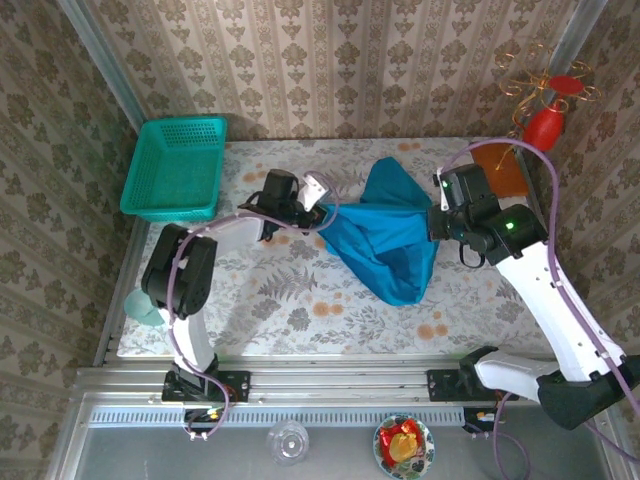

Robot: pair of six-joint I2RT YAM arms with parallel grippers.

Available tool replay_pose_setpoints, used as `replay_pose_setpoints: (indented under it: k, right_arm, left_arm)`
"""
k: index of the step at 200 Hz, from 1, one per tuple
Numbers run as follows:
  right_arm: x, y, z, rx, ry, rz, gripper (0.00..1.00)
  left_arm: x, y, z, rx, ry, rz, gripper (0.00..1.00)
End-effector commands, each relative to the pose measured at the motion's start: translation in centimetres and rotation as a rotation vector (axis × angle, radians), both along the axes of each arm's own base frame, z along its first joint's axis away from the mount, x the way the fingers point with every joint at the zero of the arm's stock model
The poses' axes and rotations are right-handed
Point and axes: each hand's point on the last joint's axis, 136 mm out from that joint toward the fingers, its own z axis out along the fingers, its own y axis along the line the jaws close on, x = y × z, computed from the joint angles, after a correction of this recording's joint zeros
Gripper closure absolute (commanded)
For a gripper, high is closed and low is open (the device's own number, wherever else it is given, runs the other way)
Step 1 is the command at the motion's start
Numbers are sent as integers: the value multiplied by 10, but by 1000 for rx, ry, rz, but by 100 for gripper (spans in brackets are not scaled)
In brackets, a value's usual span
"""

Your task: Fold the inside-out t-shirt

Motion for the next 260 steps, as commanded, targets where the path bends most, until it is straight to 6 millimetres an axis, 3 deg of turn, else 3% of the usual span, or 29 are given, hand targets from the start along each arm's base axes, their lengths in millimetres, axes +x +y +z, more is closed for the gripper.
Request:
replay_pose_setpoints:
  k: [1,20,44,64,83,105,123,144,176,193,203,206,228,242,260]
  right_arm:
    - [16,-19,28,16,-130,-93,100]
    - [22,-25,58,27,-208,-113,100]
    - [15,-30,108,43,-338,-113,100]
    - [-4,-27,160,119,-483,-74,100]
    - [-24,-23,207,196,-619,-28,100]
    - [-35,-18,242,251,-706,13,100]
    - [-29,-14,254,261,-727,25,100]
    - [-4,-11,250,238,-708,10,100]
    - [53,-6,228,177,-658,-36,100]
    - [86,-5,220,181,-656,-62,100]
    - [100,-7,227,191,-688,-82,100]
    - [113,-6,219,184,-668,-88,100]
    - [151,-5,245,240,-757,-101,100]
    - [164,0,269,275,-804,-81,100]
    - [160,3,313,307,-889,-59,100]
  left_arm:
    - [14,33,111,-186,-95,120,100]
    - [3,53,194,-269,-196,152,100]
    - [-38,74,287,-321,-379,147,100]
    - [-82,90,344,-369,-487,126,100]
    - [-117,107,385,-406,-559,135,100]
    - [-133,123,407,-377,-563,187,100]
    - [-123,134,406,-329,-554,273,100]
    - [-96,141,391,-279,-525,362,100]
    - [-39,137,360,-228,-444,420,100]
    - [-9,136,359,-248,-443,438,100]
    - [8,138,370,-286,-469,447,100]
    - [12,138,375,-302,-482,448,100]
    - [33,134,420,-392,-608,421,100]
    - [33,133,452,-440,-660,403,100]
    - [22,135,489,-486,-723,385,100]
